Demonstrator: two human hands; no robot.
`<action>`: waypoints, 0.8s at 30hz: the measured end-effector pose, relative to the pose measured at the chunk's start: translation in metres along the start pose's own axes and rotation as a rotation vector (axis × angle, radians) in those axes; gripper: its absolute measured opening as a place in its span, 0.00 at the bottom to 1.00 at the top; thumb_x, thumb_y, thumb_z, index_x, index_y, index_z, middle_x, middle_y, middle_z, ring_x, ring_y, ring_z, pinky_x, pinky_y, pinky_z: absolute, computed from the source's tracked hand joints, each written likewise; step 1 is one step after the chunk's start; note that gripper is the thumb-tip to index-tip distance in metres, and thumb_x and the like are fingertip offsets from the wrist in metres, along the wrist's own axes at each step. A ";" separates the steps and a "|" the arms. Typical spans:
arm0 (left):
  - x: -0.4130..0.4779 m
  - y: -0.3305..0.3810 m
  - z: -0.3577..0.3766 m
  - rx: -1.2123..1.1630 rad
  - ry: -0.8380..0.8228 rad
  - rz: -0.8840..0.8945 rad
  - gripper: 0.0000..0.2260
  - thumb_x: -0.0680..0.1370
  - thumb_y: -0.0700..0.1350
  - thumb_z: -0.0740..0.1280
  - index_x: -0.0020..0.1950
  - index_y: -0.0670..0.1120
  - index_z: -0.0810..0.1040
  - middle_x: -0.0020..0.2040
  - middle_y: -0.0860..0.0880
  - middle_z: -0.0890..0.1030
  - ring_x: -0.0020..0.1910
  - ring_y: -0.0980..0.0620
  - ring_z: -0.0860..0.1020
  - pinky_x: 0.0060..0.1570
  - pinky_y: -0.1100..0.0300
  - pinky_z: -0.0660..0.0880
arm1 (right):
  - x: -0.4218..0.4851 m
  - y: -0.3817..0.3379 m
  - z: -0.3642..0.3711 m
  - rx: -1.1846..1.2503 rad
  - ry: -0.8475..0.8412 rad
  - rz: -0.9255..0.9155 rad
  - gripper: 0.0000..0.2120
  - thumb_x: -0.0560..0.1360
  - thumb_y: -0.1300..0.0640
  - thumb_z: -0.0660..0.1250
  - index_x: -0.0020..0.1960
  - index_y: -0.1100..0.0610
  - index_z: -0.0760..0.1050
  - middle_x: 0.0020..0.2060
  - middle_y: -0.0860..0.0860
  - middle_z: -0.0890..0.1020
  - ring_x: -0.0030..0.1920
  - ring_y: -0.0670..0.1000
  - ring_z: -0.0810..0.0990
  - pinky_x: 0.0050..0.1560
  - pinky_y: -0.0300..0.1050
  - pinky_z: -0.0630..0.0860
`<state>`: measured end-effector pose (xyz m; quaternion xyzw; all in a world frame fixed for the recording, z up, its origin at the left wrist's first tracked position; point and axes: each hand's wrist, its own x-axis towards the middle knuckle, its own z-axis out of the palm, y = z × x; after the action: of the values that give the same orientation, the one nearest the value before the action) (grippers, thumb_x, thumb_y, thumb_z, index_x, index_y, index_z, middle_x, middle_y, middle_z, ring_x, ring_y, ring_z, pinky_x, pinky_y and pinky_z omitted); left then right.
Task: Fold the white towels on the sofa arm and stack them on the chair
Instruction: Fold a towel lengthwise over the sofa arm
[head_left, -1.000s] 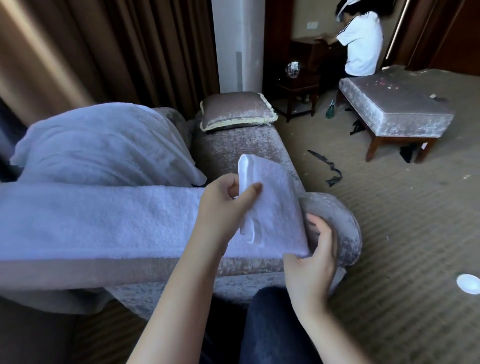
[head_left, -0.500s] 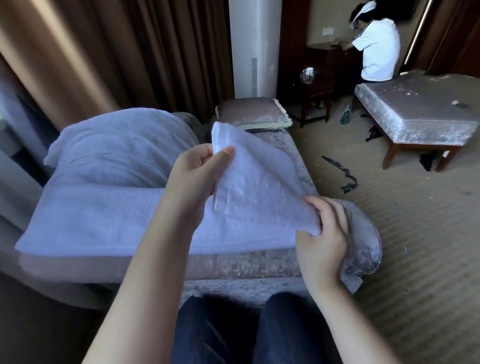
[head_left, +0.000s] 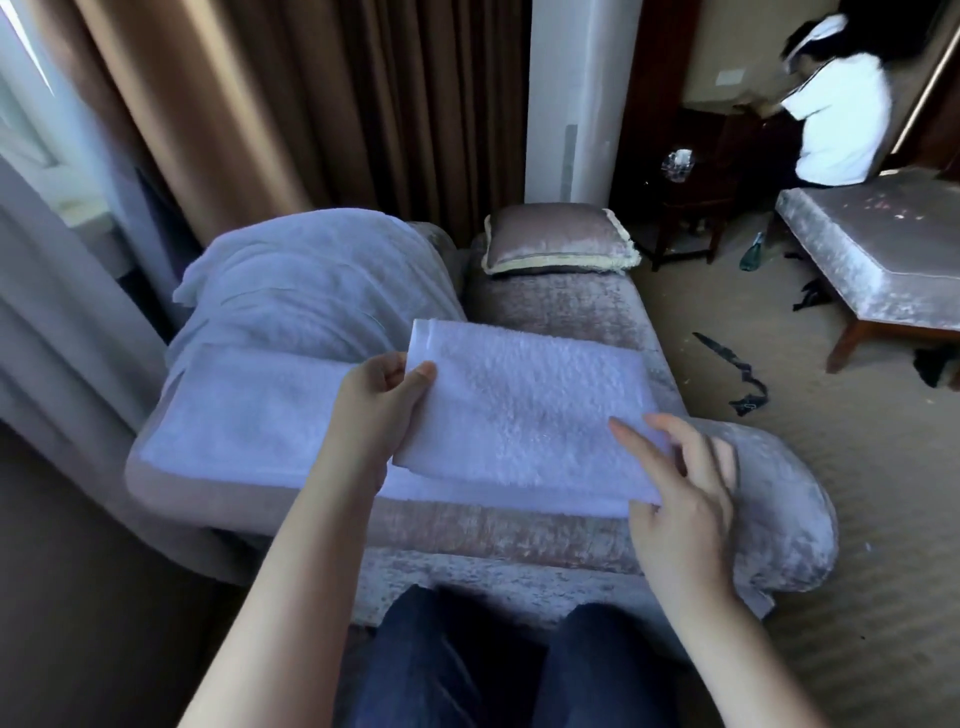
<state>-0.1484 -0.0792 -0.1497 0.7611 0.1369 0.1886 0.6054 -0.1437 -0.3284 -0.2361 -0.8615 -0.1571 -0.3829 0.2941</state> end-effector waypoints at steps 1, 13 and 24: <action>0.004 -0.008 -0.002 0.104 0.027 0.003 0.06 0.79 0.42 0.66 0.44 0.44 0.80 0.36 0.52 0.80 0.38 0.52 0.78 0.36 0.60 0.71 | 0.000 0.002 0.006 0.008 -0.075 -0.013 0.39 0.57 0.84 0.63 0.61 0.56 0.80 0.63 0.55 0.76 0.63 0.56 0.70 0.60 0.42 0.70; 0.001 -0.026 0.008 0.391 0.114 0.247 0.19 0.79 0.41 0.65 0.69 0.51 0.69 0.52 0.54 0.77 0.40 0.56 0.75 0.37 0.69 0.66 | 0.019 -0.009 -0.019 -0.033 -0.448 -0.023 0.29 0.78 0.40 0.48 0.73 0.52 0.67 0.76 0.48 0.60 0.77 0.47 0.53 0.74 0.60 0.55; -0.007 -0.037 0.023 0.370 0.080 0.208 0.13 0.79 0.43 0.66 0.62 0.51 0.72 0.45 0.56 0.79 0.33 0.60 0.75 0.32 0.71 0.68 | 0.059 0.033 0.017 -0.021 -0.639 0.272 0.22 0.83 0.50 0.48 0.76 0.48 0.63 0.76 0.42 0.59 0.76 0.47 0.58 0.74 0.54 0.57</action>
<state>-0.1439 -0.0938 -0.1909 0.8612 0.1140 0.2516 0.4265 -0.0787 -0.3403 -0.2135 -0.9538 -0.1209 -0.0528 0.2698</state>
